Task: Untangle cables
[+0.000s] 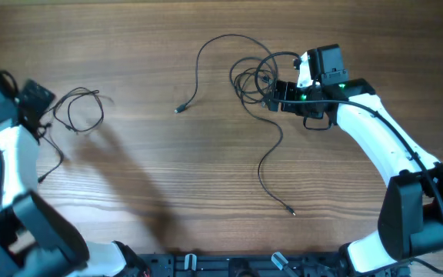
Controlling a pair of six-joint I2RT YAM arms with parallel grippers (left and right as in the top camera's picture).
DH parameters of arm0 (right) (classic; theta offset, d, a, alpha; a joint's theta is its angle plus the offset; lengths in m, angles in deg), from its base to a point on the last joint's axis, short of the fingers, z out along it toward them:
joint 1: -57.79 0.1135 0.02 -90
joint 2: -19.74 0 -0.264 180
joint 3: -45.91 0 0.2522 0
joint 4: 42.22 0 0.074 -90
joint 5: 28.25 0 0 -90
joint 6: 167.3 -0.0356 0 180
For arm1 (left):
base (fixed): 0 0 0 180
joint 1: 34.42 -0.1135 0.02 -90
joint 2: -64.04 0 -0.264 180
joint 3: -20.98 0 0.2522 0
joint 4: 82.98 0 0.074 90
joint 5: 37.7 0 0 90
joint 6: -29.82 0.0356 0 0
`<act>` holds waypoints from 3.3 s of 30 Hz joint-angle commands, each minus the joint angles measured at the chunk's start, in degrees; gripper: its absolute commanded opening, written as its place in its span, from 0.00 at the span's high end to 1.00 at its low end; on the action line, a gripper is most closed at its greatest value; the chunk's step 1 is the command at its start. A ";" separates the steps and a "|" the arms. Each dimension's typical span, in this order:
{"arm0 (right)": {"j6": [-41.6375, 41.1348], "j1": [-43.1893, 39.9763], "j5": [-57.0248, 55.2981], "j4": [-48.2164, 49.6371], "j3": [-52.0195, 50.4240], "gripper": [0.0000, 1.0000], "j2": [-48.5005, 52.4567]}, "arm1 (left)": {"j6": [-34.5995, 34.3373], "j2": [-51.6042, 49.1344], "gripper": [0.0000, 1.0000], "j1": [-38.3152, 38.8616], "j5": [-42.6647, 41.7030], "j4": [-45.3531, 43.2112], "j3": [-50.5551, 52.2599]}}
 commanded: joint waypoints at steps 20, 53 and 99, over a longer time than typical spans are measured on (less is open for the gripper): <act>0.63 -1.55 -5.68 5.90 -0.37 0.37 5.55 | 0.81 -4.52 0.09 35.65 -22.34 -3.65 -1.29; 8.52 -2.47 5.01 3.10 1.70 0.05 -15.41 | 0.63 21.11 0.96 50.01 -17.38 -6.64 -1.29; 30.64 22.08 26.38 43.10 0.87 0.88 8.61 | -8.66 34.21 0.96 50.07 -33.00 -33.68 -1.29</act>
